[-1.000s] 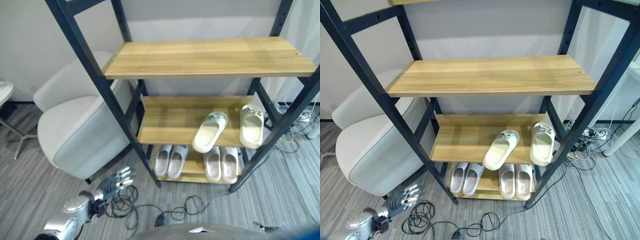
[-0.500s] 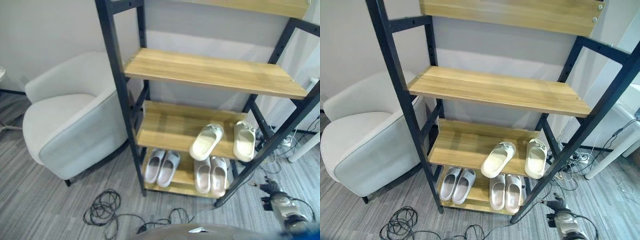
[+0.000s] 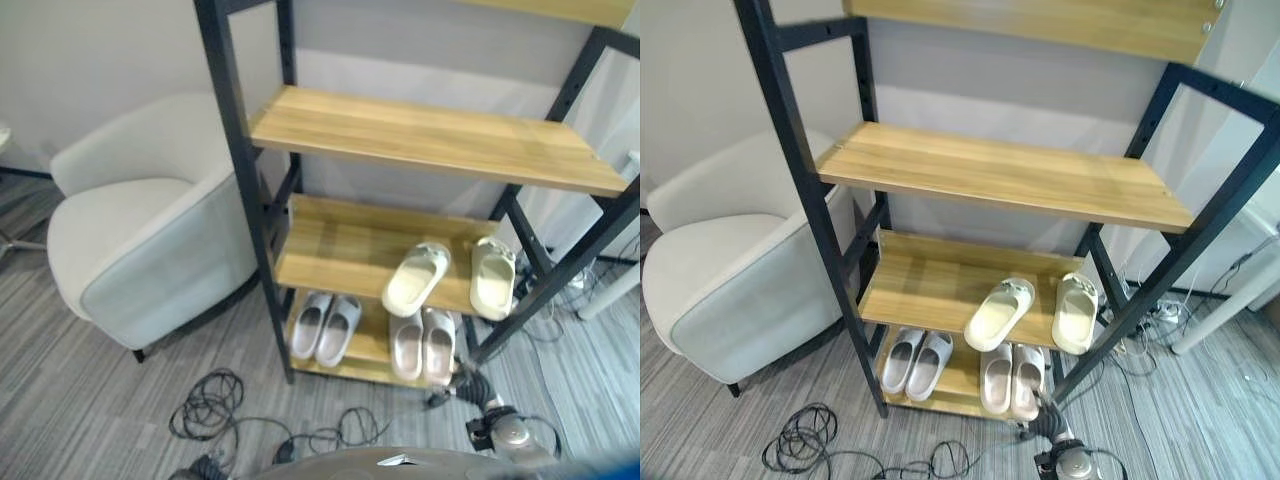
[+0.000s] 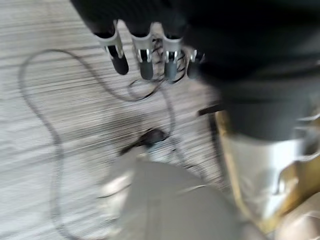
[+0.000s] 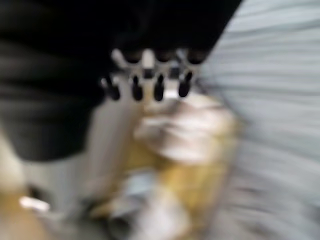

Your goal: Arrange the slippers neatly on the shoe rack.

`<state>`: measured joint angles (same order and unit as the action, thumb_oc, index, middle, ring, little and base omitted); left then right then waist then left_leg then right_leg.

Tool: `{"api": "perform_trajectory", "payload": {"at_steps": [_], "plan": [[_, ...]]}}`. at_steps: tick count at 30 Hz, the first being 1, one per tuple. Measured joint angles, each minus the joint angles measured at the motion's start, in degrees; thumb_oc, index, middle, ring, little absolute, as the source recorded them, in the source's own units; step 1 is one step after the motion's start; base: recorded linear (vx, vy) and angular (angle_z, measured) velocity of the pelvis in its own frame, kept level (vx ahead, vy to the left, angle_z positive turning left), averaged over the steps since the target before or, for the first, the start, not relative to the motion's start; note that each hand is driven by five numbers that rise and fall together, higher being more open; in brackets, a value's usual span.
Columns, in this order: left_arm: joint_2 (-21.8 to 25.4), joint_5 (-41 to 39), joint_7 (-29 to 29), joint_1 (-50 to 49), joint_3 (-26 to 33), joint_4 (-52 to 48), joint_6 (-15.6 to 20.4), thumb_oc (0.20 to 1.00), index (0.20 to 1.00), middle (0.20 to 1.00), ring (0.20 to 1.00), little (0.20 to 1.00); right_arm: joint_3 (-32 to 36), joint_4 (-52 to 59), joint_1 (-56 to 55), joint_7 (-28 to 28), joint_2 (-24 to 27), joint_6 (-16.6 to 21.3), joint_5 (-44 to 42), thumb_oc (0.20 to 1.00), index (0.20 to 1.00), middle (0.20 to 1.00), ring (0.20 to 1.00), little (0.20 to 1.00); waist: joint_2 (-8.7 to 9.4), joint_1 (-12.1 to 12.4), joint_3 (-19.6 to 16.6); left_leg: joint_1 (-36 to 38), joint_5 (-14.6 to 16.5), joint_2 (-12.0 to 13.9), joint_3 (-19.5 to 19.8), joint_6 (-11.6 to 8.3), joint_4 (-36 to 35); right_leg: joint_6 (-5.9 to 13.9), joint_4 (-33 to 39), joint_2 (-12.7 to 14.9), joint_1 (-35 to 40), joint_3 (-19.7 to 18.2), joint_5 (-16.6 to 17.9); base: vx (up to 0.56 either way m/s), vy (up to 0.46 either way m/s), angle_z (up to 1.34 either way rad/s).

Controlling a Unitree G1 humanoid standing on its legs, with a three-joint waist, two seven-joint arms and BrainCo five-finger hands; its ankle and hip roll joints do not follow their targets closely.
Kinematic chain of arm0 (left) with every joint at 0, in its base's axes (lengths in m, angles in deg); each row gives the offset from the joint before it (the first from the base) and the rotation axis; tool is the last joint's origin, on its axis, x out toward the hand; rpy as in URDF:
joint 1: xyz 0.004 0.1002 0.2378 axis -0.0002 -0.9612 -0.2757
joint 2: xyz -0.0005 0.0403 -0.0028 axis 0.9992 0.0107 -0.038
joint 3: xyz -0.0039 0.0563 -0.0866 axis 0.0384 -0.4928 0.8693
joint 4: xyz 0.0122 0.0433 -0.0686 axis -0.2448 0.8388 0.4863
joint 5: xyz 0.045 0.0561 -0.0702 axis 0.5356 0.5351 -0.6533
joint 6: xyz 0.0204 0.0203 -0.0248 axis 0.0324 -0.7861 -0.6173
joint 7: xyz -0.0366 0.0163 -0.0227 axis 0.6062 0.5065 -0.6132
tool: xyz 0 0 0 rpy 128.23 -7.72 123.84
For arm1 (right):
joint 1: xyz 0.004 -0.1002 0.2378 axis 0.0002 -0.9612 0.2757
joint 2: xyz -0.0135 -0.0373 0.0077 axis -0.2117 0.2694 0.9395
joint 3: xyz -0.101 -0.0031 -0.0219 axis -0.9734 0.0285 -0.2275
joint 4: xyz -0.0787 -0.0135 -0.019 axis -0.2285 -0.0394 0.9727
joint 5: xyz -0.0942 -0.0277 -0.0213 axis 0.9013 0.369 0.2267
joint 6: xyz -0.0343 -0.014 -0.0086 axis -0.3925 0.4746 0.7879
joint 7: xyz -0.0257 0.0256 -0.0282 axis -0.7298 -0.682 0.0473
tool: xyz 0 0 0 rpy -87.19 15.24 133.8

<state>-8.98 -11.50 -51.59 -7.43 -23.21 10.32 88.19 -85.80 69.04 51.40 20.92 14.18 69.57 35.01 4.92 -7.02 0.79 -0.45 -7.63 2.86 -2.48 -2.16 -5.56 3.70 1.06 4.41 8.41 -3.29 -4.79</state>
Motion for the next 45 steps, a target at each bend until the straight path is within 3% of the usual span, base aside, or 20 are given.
{"api": "perform_trajectory", "payload": {"at_steps": [2, 5, 14, 20, 25, 33, 45], "plan": [[0.74, 0.41, 0.71, -0.37, 0.28, 2.08, 0.19, 1.0, 1.0, 1.0, 1.0, 1.0, 0.3, -0.3, -1.27, 1.83, 4.52, 0.52, 3.11, 1.0, 1.0, 1.0, 1.0, 1.0, 1.29, -1.53, -0.17, 0.38, 0.02, 0.38, -0.45, -0.04, 0.0, -0.33, 0.1, -0.32, 0.01, -0.62, -0.22, 0.0, 0.029, -0.19], [0.27, 0.46, 1.16, 0.96, 0.75, 4.43, 0.99, 1.0, 1.0, 1.0, 1.0, 1.0, 0.39, -2.25, -0.55, 3.33, 8.98, 0.37, 6.45, 1.0, 1.0, 1.0, 1.0, 1.0, 2.04, -0.79, -0.3, -0.63, -0.05, 1.05, -1.66, -0.15, 0.01, -0.71, 0.35, 0.19, -1.75, 1.26, -0.88, 0.0, 0.033, -0.28], [-0.13, 0.84, 1.31, 0.6, 0.61, 4.14, 1.16, 1.0, 1.0, 1.0, 1.0, 1.0, 0.04, -5.67, 4.62, 3.29, 8.9, 1.05, 7.43, 1.0, 1.0, 1.0, 1.0, 1.0, 1.13, 1.4, -0.85, -1.56, -0.07, 0.68, -1.07, -0.15, 0.04, -0.3, 2.06, 1.18, -1.73, 4.13, -0.1, 0.02, 0.013, 0.0], [0.62, 1.06, 3.2, -2.66, 0.02, -1.56, 1.06, 1.0, 1.0, 1.0, 1.0, 1.0, 0.69, -12.76, 15.07, -1.74, 8.91, 0.15, 8.8, 1.0, 1.0, 1.0, 1.0, 1.0, 2.2, 2.78, -0.33, -1.78, -0.11, 0.07, 0.07, -0.1, 0.42, 1.23, 3.01, 1.57, -0.99, 5.3, 1.69, 0.02, -0.009, 0.08], [1.74, 1.07, 3.1, -2.79, -0.2, -5.08, 1.12, 1.0, 1.0, 1.0, 1.0, 1.0, 1.49, -14.72, 22.52, -5.37, 8.75, -0.17, 9.09, 1.0, 1.0, 1.0, 1.0, 1.0, 3.66, 4.42, 1.34, -2.45, -0.05, 0.0, 0.53, -0.08, 0.44, 1.25, 3.17, 1.51, -1.2, 5.82, 2.15, 0.01, 0.002, 0.06], [3.54, 0.96, 2.08, -2.91, -0.56, -6.99, 1.37, 1.0, 1.0, 1.0, 1.0, 1.0, 0.5, -26.96, 33.62, -7.88, 7.07, -0.83, 8.89, 1.0, 1.0, 1.0, 1.0, 1.0, 5.26, 7.64, 3.26, -4.3, 0.03, -0.93, 1.95, 0.06, 0.75, 1.34, 4.02, 1.79, -1.6, 7.16, 2.28, 0.02, 0.008, 0.1], [3.82, 1.93, 1.82, -1.47, -3.3, -7.07, 1.99, 1.0, 1.0, 1.0, 1.0, 1.0, -7.68, -45.25, 52.37, -10.95, 6.92, -1.83, 9.43, 1.0, 1.0, 1.0, 1.0, 1.0, 3.79, 11.06, 6.97, -10.36, 0.08, -1.33, 4.63, 0.13, 3.9, 1.26, 4.01, 1.25, -4.58, 9.2, 2.96, -0.05, 0.001, 0.1]]}}
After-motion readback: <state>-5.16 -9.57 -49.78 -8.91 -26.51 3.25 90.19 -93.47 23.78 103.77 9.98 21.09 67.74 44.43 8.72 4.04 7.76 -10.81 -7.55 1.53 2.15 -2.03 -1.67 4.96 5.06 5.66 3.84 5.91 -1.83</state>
